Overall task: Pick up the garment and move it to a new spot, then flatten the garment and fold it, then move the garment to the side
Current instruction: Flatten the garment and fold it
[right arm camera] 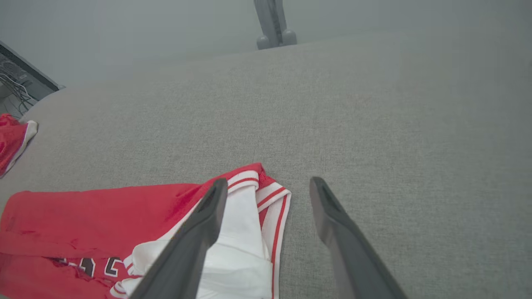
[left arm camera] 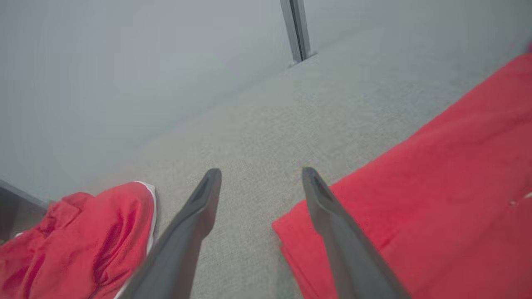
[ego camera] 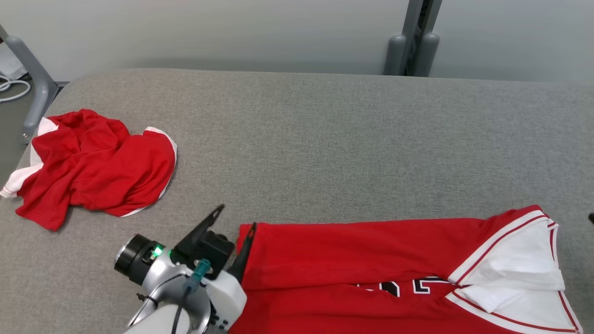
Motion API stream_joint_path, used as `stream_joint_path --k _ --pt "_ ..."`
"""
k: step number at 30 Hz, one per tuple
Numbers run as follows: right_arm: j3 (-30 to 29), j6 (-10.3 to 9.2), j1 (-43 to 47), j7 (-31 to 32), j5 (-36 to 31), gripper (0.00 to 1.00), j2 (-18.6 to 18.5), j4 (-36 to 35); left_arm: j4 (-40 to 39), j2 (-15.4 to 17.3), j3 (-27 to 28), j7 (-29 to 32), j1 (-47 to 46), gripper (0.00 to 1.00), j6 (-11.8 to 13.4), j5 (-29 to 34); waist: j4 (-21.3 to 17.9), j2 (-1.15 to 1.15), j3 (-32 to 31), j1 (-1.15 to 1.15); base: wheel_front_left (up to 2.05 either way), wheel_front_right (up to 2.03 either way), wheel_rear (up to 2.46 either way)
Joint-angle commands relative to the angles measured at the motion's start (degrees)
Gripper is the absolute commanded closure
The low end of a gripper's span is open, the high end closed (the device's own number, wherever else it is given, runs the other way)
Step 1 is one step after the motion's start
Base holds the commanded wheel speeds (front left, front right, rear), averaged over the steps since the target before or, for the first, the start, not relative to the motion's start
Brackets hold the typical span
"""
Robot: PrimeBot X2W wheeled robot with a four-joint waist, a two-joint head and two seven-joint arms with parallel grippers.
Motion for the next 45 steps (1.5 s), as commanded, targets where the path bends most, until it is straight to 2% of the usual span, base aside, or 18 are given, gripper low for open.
stream_joint_path --k 1,5,7,9,12,16,18,20,23,26,34,39,45 --pt "-0.75 0.02 -0.77 -2.15 -1.57 0.00 0.81 0.44 -0.34 -0.62 1.33 -1.46 0.40 0.00 0.94 -0.89 -0.16 0.00 -0.03 0.00 0.00 0.00 0.00" --pt "-3.35 0.02 -2.46 -11.27 -8.89 0.00 4.39 2.03 -0.71 -3.51 6.48 -8.24 2.07 0.00 3.85 -4.47 -0.61 0.00 -0.02 0.00 0.00 0.00 0.00" --pt "-5.28 0.02 -3.33 -13.77 -13.81 0.00 6.69 2.86 -0.67 -5.15 8.90 -11.77 2.53 0.00 4.98 -5.83 -0.81 0.00 -0.13 0.00 0.00 0.00 0.00" --pt "-9.51 0.02 -3.87 -14.62 -19.13 0.00 10.02 3.76 -0.68 -6.77 11.54 -14.24 3.30 0.00 6.13 -6.78 -1.07 0.00 -0.21 0.00 0.00 0.00 0.00" --pt "-18.95 0.02 -3.18 -14.67 -30.10 0.00 17.49 1.23 -1.76 -9.62 15.28 -15.67 5.03 0.00 6.97 -6.85 -1.51 0.00 -0.09 0.00 0.00 0.00 0.00" --pt "-27.64 0.02 0.87 -14.67 -42.22 0.00 26.00 -5.34 -5.45 -13.03 20.86 -15.83 8.09 0.00 6.97 -0.30 -1.55 0.00 0.11 0.00 0.00 0.00 0.00" --pt "-30.24 0.02 2.75 -14.67 -46.18 0.00 29.27 -7.84 -6.44 -14.28 22.18 -15.84 9.70 0.00 7.44 5.25 -1.57 0.00 0.18 0.00 0.00 0.00 0.00" --pt "-31.69 0.02 4.57 -14.67 -48.94 0.00 31.76 -9.75 -8.03 -17.43 24.43 -15.86 12.08 0.00 7.44 7.72 -1.53 0.00 0.22 0.00 0.00 0.00 0.00" --pt "-32.96 0.02 6.43 -14.68 -51.45 0.00 34.17 -11.34 -9.25 -19.88 27.68 -15.86 15.47 0.00 6.06 11.45 -1.40 0.00 0.30 0.00 0.00 0.00 0.00" --pt "-32.08 0.02 8.02 -14.68 -52.62 0.00 34.92 -12.21 -9.52 -22.10 28.97 -15.87 18.08 0.00 4.07 14.40 -1.17 0.00 0.36 0.00 0.00 0.00 0.00" --pt "-32.47 0.02 10.22 -14.69 -52.00 0.00 36.97 -10.54 -8.24 -23.99 32.23 -15.87 21.42 0.00 -0.22 17.47 -0.91 0.00 0.32 0.00 0.00 0.00 0.00" --pt "-33.52 0.02 11.41 -14.69 -49.94 0.00 37.80 -6.84 -7.83 -24.31 33.31 -15.88 20.97 0.00 -1.60 18.62 -0.80 0.00 0.38 0.00 0.00 0.00 0.00" --pt "-29.89 0.02 11.98 -14.57 -45.21 0.00 37.80 2.50 -6.64 -24.42 33.43 -15.88 20.86 0.00 -2.97 18.60 -1.18 0.00 0.64 0.00 0.00 0.00 0.00"
